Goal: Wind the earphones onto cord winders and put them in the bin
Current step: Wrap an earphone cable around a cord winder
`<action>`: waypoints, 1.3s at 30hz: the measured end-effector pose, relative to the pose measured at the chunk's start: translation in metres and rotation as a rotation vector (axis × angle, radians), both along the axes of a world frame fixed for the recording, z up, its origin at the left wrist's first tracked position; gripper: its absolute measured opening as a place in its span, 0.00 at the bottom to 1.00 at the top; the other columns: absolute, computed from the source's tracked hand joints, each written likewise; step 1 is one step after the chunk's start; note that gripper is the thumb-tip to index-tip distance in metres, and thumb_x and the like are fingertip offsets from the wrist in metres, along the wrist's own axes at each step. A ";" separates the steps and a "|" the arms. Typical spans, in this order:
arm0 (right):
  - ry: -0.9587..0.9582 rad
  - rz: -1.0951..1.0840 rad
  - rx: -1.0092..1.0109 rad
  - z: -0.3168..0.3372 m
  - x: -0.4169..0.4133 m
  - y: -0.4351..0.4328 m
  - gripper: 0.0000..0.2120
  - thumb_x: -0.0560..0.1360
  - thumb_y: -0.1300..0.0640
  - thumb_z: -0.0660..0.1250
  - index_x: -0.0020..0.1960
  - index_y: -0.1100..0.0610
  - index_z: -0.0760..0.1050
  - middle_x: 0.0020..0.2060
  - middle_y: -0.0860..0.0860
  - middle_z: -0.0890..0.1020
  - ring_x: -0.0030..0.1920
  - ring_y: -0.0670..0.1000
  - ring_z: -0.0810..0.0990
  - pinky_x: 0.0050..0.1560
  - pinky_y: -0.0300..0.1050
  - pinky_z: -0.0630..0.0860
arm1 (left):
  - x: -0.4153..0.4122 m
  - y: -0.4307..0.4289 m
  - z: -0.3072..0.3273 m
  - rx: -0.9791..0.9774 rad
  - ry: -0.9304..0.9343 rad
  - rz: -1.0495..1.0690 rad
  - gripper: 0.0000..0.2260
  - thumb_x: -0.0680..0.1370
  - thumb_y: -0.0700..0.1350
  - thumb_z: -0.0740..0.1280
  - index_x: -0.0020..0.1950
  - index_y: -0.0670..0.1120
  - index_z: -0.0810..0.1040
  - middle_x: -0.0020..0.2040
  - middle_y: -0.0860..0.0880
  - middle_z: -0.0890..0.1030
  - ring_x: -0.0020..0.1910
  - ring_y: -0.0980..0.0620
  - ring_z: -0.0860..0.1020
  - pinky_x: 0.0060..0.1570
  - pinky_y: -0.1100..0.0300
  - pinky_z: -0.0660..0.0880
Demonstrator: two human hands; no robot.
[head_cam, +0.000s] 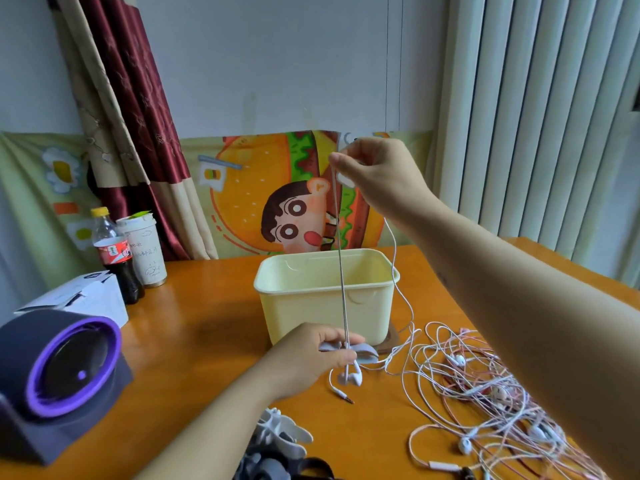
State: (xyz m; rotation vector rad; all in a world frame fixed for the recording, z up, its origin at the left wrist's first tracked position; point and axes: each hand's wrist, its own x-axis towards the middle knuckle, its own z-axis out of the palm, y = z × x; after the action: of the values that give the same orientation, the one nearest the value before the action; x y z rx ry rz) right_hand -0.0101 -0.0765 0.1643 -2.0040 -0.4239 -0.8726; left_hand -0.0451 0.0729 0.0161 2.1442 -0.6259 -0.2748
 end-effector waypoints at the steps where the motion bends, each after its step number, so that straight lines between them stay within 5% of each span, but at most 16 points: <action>1: 0.002 -0.010 0.012 -0.004 0.004 -0.002 0.11 0.77 0.53 0.67 0.42 0.60 0.77 0.27 0.45 0.71 0.22 0.38 0.67 0.26 0.28 0.62 | 0.000 0.001 -0.002 0.000 0.015 -0.009 0.09 0.79 0.46 0.67 0.58 0.57 0.80 0.51 0.64 0.80 0.52 0.70 0.77 0.47 0.80 0.68; 5: 0.141 -0.109 0.018 -0.039 0.027 -0.012 0.17 0.77 0.52 0.66 0.45 0.68 0.78 0.28 0.50 0.71 0.27 0.45 0.65 0.28 0.38 0.63 | -0.006 0.003 -0.010 -0.213 0.218 0.011 0.08 0.79 0.44 0.67 0.55 0.53 0.82 0.36 0.62 0.81 0.35 0.66 0.75 0.37 0.72 0.69; 9: 0.583 -0.070 -0.232 -0.097 0.037 -0.020 0.17 0.77 0.51 0.66 0.54 0.64 0.80 0.43 0.55 0.81 0.38 0.50 0.76 0.39 0.41 0.72 | -0.009 0.005 -0.010 -0.614 0.497 0.101 0.10 0.72 0.45 0.68 0.52 0.49 0.83 0.36 0.53 0.81 0.31 0.60 0.73 0.34 0.68 0.69; 12: 0.410 -0.130 -0.303 -0.119 0.019 -0.023 0.14 0.76 0.52 0.68 0.58 0.57 0.79 0.55 0.51 0.82 0.54 0.48 0.79 0.52 0.37 0.70 | -0.007 0.005 -0.006 -0.793 0.546 0.200 0.11 0.70 0.46 0.68 0.51 0.49 0.84 0.36 0.52 0.79 0.32 0.59 0.73 0.34 0.66 0.69; 16: 0.073 -0.105 0.022 -0.126 -0.031 -0.015 0.03 0.75 0.54 0.68 0.44 0.53 0.79 0.41 0.46 0.83 0.43 0.44 0.81 0.46 0.35 0.75 | -0.004 0.002 -0.003 -0.924 0.452 0.320 0.08 0.75 0.44 0.66 0.51 0.49 0.83 0.40 0.52 0.80 0.36 0.57 0.72 0.34 0.67 0.69; 21: 0.640 0.351 0.443 -0.140 -0.052 0.004 0.15 0.73 0.48 0.67 0.51 0.59 0.76 0.39 0.50 0.84 0.38 0.50 0.82 0.39 0.42 0.79 | -0.002 0.001 -0.001 -0.944 0.262 0.359 0.10 0.68 0.51 0.68 0.46 0.55 0.85 0.41 0.56 0.81 0.38 0.57 0.73 0.34 0.69 0.72; 24: 0.742 0.508 0.650 -0.144 -0.047 0.011 0.11 0.72 0.51 0.67 0.50 0.58 0.75 0.36 0.49 0.82 0.35 0.50 0.82 0.34 0.39 0.77 | 0.000 0.003 -0.007 -0.911 0.174 0.381 0.08 0.71 0.52 0.68 0.45 0.59 0.86 0.43 0.57 0.81 0.41 0.58 0.74 0.39 0.66 0.71; 28: 0.802 0.635 0.729 -0.150 -0.038 0.016 0.01 0.74 0.60 0.66 0.45 0.58 0.76 0.33 0.52 0.81 0.34 0.49 0.82 0.35 0.38 0.78 | 0.005 0.004 -0.015 -0.912 0.124 0.421 0.08 0.72 0.53 0.67 0.46 0.62 0.85 0.45 0.57 0.83 0.44 0.57 0.75 0.41 0.64 0.71; 33: 0.788 0.658 0.785 -0.161 -0.026 0.024 0.01 0.74 0.64 0.67 0.45 0.60 0.75 0.34 0.54 0.81 0.35 0.50 0.82 0.38 0.38 0.79 | 0.011 0.007 -0.023 -0.919 0.095 0.449 0.09 0.73 0.53 0.66 0.49 0.59 0.84 0.45 0.56 0.84 0.45 0.57 0.78 0.45 0.63 0.73; 39: 0.784 0.707 0.785 -0.164 -0.020 0.027 0.04 0.71 0.64 0.68 0.45 0.62 0.75 0.34 0.56 0.82 0.34 0.50 0.82 0.36 0.38 0.79 | 0.016 0.005 -0.026 -0.943 0.192 0.358 0.09 0.80 0.45 0.62 0.56 0.53 0.79 0.44 0.55 0.85 0.39 0.61 0.82 0.36 0.69 0.75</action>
State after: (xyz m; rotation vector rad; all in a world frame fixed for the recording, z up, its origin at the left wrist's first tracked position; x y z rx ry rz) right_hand -0.0303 -0.0492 0.0004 -1.1698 -0.2369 0.2099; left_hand -0.0293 0.0783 -0.0097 1.2575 -0.1744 0.0253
